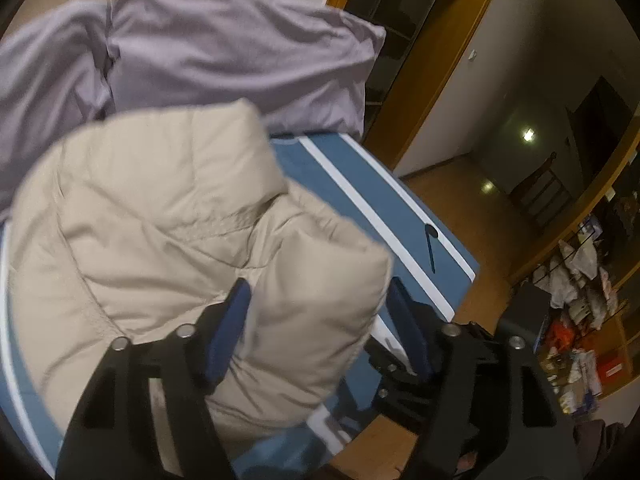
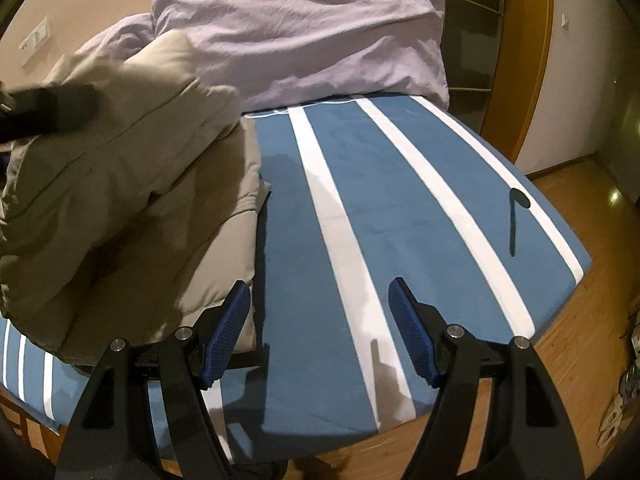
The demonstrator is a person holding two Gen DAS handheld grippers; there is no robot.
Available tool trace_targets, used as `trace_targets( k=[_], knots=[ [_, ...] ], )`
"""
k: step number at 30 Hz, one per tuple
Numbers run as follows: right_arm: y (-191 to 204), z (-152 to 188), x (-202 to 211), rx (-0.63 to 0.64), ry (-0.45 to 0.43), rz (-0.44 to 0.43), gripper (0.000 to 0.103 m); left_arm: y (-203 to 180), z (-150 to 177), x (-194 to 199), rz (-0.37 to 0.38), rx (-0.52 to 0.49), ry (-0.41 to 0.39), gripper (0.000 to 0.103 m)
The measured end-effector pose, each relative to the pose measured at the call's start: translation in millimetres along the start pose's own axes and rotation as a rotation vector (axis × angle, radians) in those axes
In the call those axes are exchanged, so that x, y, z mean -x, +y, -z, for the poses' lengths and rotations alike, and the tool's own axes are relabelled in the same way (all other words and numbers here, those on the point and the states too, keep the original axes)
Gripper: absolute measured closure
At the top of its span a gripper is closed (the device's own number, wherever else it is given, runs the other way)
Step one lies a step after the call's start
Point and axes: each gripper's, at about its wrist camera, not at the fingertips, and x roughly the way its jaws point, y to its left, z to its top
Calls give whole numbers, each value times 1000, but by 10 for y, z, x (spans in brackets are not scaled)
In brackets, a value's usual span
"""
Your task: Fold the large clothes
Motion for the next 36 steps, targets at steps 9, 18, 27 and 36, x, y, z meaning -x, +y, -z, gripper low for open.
trace_targets(
  k=[9, 18, 27, 36],
  knots=[
    [-19, -93, 80, -4, -32, -11, 30, 395, -191, 619, -132, 36, -109, 23],
    [32, -156, 89, -5, -40, -22, 26, 1170, -206, 704, -326, 166, -100, 23],
    [-7, -296, 149, -41, -60, -23, 26, 1704, 7, 574, -384, 293, -41, 23],
    [-29, -682, 432, -79, -127, -61, 26, 1592, 174, 293, -345, 303, -30, 22]
  ],
)
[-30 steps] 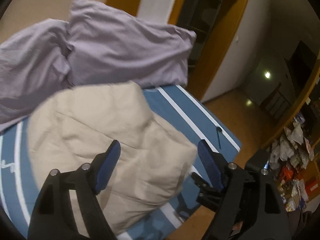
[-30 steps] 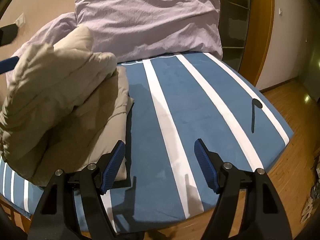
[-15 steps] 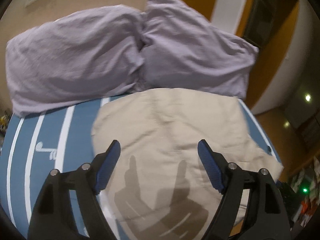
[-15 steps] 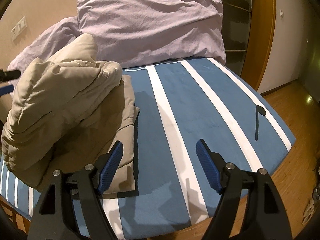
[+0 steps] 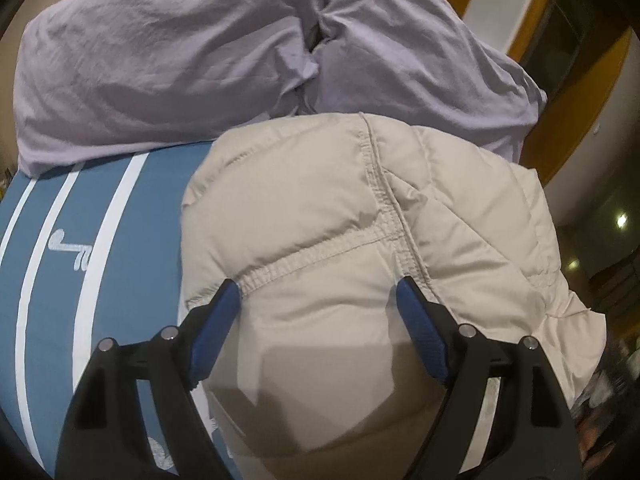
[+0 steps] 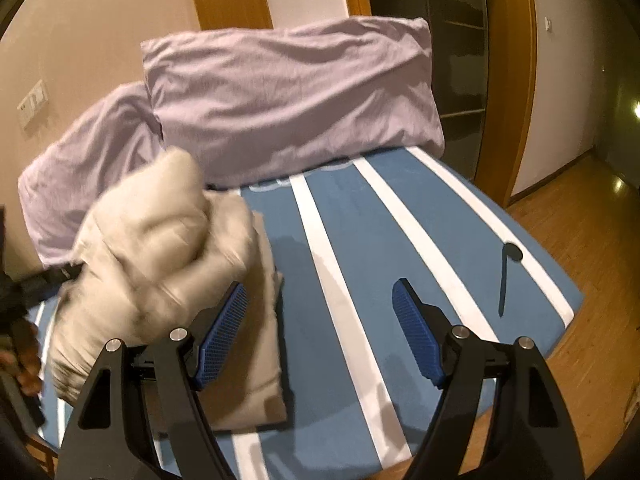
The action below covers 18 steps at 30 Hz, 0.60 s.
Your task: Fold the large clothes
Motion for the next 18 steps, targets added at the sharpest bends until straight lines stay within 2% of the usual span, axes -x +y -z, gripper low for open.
trace_targets(
  k=[2, 5, 13, 15, 18],
  knots=[
    [60, -67, 40, 6, -12, -26, 27, -74, 21, -27, 1, -17, -4, 22],
    [235, -138, 59, 36, -12, -65, 35, -200, 83, -68, -5, -48, -17, 22],
    [727, -75, -99, 142, 35, -141, 63, -301, 139, -155, -10, -71, -36, 22],
    [791, -20, -157, 156, 50, -144, 67, -281, 139, -159, -4, -70, -36, 22],
    [837, 59, -224, 172, 70, -133, 69, -275, 132, -165, 0, -68, -35, 22]
  ],
)
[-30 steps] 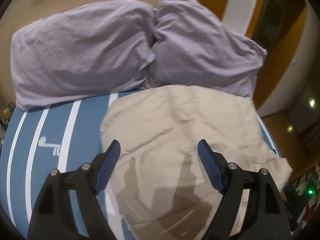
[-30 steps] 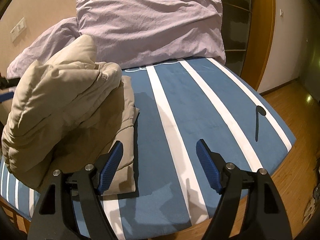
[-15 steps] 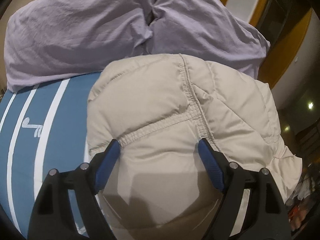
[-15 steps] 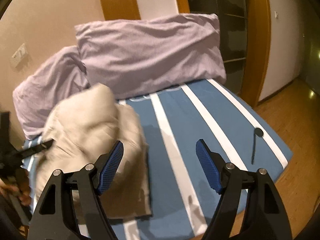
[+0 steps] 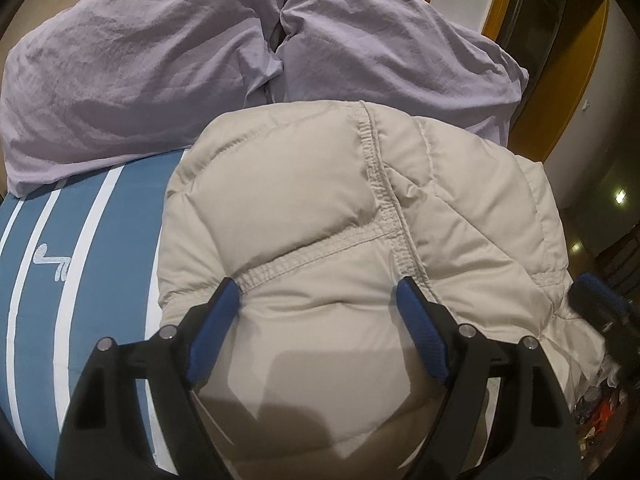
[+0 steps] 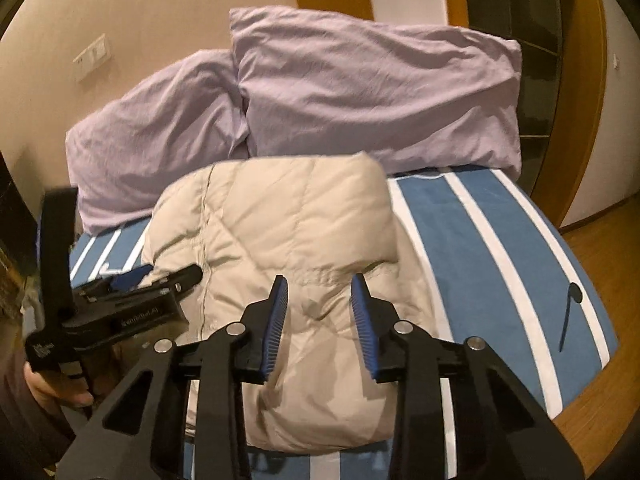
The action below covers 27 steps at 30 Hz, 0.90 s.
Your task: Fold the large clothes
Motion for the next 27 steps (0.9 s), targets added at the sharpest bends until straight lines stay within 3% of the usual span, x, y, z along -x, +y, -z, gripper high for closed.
trace_targets(
  k=[9, 15, 27],
  knots=[
    [3, 215, -323, 7, 49, 45, 68, 29, -25, 102, 33, -3, -22, 20],
    [-83, 329, -464, -38, 38, 12, 68, 57, -100, 176, 63, 37, -37, 19],
    [-110, 449, -587, -49, 16, 8, 68, 17, -361, 105, -3, 72, -102, 15]
  ],
)
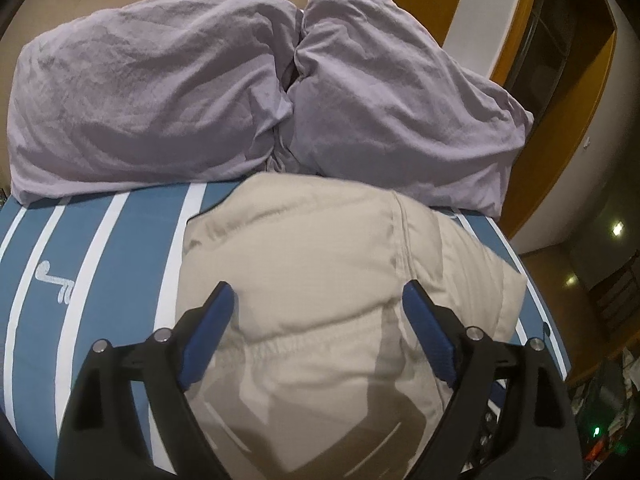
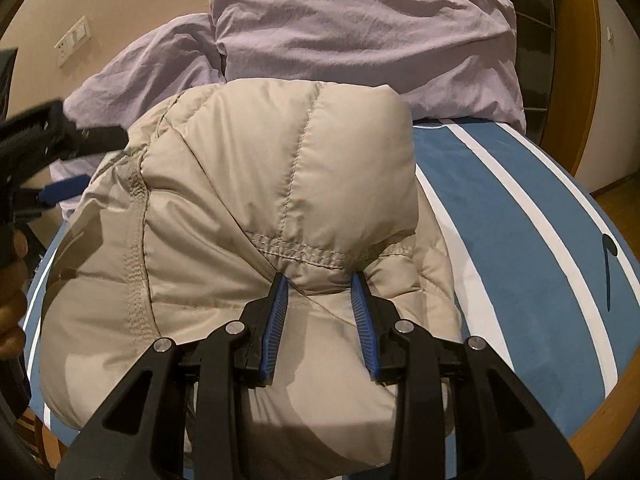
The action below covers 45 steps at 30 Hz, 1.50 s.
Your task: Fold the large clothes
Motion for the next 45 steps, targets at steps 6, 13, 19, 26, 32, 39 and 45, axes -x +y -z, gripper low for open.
trace_targets(
  k=[6, 13, 19, 26, 32, 39, 45],
  knots=[
    [0, -28, 3, 18, 12, 2, 68, -64, 45, -189, -100, -52, -10, 11],
    [11, -248, 129, 39, -3, -3, 58, 20, 118, -380, -151, -59, -4, 6],
    [46, -727, 257, 14, -129, -19, 42, 40, 159, -454, -153, -65, -3, 4],
    [209, -1188, -80, 32, -155, 22, 42, 84, 175, -496, -136, -53, -3, 3],
    [138, -1184, -478, 22, -70, 50, 42, 97, 177, -507, -125, -43, -4, 3],
    [53, -1022, -685, 2, -40, 57, 42, 65, 186, -524, -121, -55, -11, 2],
    [-15, -932, -799, -17, -33, 54, 41, 37, 193, -546, -119, -63, -17, 2]
  ],
)
